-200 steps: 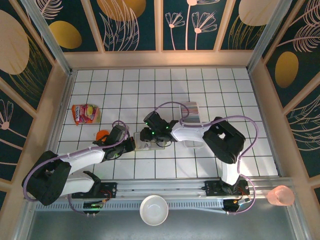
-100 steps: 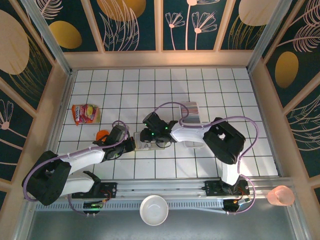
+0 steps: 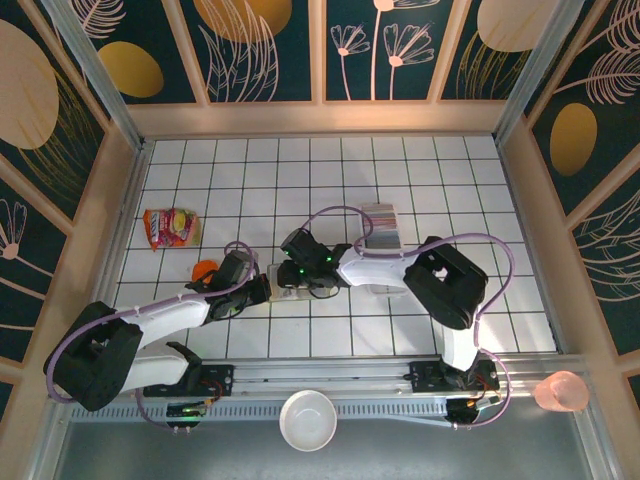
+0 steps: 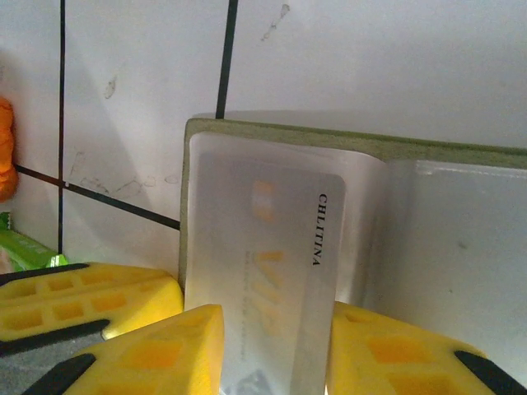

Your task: Put the credit cards into the card holder

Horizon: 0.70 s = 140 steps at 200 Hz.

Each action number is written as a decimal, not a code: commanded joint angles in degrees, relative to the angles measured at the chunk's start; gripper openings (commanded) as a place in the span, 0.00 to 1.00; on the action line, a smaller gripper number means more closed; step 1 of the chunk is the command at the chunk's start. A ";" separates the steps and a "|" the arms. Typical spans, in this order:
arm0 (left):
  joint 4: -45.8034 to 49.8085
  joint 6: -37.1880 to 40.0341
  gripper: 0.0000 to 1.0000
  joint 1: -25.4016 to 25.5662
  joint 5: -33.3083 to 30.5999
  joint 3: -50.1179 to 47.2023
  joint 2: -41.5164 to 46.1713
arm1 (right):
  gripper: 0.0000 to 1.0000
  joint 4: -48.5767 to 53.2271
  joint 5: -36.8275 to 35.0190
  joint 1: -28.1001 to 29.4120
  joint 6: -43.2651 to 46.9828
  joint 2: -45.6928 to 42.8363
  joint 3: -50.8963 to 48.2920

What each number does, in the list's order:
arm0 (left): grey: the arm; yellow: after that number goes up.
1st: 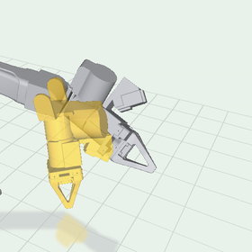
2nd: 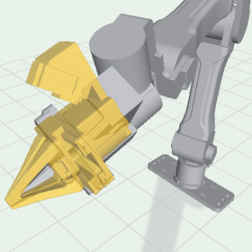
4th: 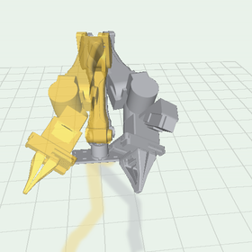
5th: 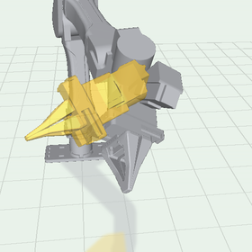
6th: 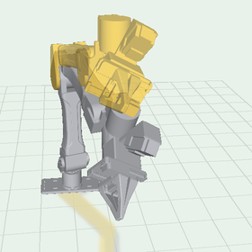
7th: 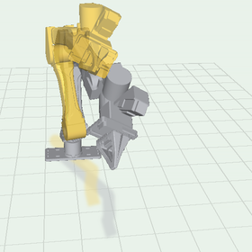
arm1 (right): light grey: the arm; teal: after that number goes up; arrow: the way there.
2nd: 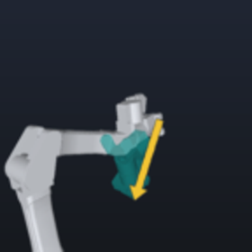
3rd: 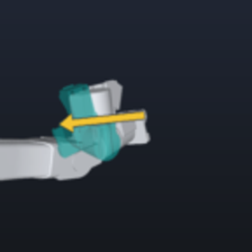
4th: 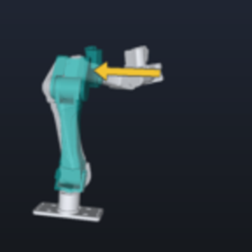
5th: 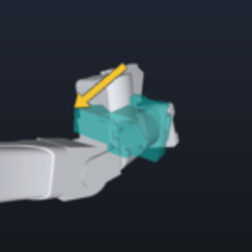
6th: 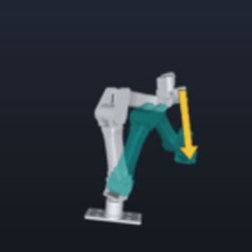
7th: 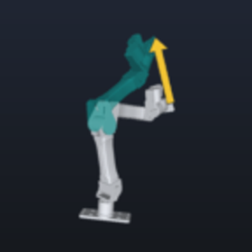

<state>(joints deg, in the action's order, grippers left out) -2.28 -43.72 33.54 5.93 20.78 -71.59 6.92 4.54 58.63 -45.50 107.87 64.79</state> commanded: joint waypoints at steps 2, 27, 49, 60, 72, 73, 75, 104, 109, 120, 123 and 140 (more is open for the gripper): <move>-0.41 -0.17 0.00 0.19 0.83 -0.71 0.07 | 0.36 0.46 -0.20 0.56 -0.73 0.69 1.90; -0.35 -0.06 0.00 0.21 0.76 -0.68 0.14 | 0.39 3.20 -3.57 0.35 -0.48 -0.97 1.07; -0.35 -0.07 0.00 0.18 0.82 -0.65 0.06 | 0.40 4.68 -4.55 0.26 -0.38 -2.24 0.18; -0.42 -0.04 0.00 0.21 0.80 -0.65 -0.04 | 0.41 5.37 -5.04 0.26 -0.44 -2.55 0.08; -0.59 -0.13 0.00 0.21 0.85 -0.65 -0.13 | 0.40 5.08 -4.96 0.28 -0.56 -2.64 -0.24; -0.61 -0.13 0.00 0.17 0.84 -0.65 -0.13 | 0.40 5.01 -4.93 0.27 -0.60 -2.65 -0.26; -0.61 -0.15 0.00 0.20 0.88 -0.65 -0.13 | 0.40 4.79 -4.79 0.21 -0.61 -2.67 -0.32; -0.53 -0.13 0.00 0.21 0.94 -0.47 -0.30 | 0.32 2.63 -2.63 0.51 -0.86 -1.36 0.04; -0.53 -0.13 0.00 0.19 0.92 -0.47 -0.30 | 0.30 2.58 -2.53 0.69 -0.87 -1.07 0.27; -0.46 -0.15 0.00 0.20 0.93 -0.47 -0.30 | 0.29 2.51 -2.34 0.83 -0.93 -0.39 0.68; -0.44 -0.14 0.00 0.15 0.92 -0.47 -0.30 | 0.29 2.61 -2.26 0.92 -0.95 -0.14 0.80; -0.35 -0.11 0.00 0.20 0.97 -0.48 -0.20 | 0.29 2.43 -2.00 0.97 -1.13 0.40 0.99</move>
<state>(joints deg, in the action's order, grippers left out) -2.46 -43.72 33.54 5.98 20.71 -71.61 9.63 2.63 58.74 -45.74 107.22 64.88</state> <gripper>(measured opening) 0.039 0.292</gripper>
